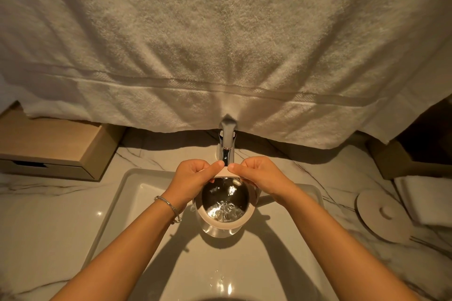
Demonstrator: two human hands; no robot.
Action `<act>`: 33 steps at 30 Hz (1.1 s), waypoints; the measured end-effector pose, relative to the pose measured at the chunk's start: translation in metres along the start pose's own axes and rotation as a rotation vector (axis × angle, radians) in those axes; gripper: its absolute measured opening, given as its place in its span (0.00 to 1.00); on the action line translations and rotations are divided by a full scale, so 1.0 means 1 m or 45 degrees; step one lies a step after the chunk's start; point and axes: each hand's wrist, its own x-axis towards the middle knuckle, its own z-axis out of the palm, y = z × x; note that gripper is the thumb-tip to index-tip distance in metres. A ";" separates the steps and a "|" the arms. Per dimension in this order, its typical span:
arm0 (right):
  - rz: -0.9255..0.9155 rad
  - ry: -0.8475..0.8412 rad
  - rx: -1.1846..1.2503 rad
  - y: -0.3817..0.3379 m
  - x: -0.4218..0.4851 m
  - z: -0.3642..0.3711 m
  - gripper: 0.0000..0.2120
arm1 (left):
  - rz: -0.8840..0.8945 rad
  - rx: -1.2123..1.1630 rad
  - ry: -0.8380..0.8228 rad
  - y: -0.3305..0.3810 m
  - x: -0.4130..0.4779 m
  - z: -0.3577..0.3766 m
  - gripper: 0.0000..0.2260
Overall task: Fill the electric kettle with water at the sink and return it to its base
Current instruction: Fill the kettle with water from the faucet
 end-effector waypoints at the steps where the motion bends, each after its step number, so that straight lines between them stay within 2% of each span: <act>1: -0.003 0.001 -0.004 0.000 -0.001 0.000 0.17 | 0.005 0.000 0.001 0.000 -0.001 0.000 0.19; 16: -0.103 0.068 -0.036 0.007 -0.007 0.001 0.16 | 0.129 0.033 0.026 -0.001 -0.006 0.003 0.16; 25: -0.005 0.050 0.044 0.000 0.001 -0.002 0.19 | 0.052 0.005 0.018 0.005 0.002 0.003 0.21; 33: 0.090 0.068 0.030 -0.002 0.006 -0.004 0.18 | 0.008 0.024 -0.008 0.009 0.007 0.002 0.20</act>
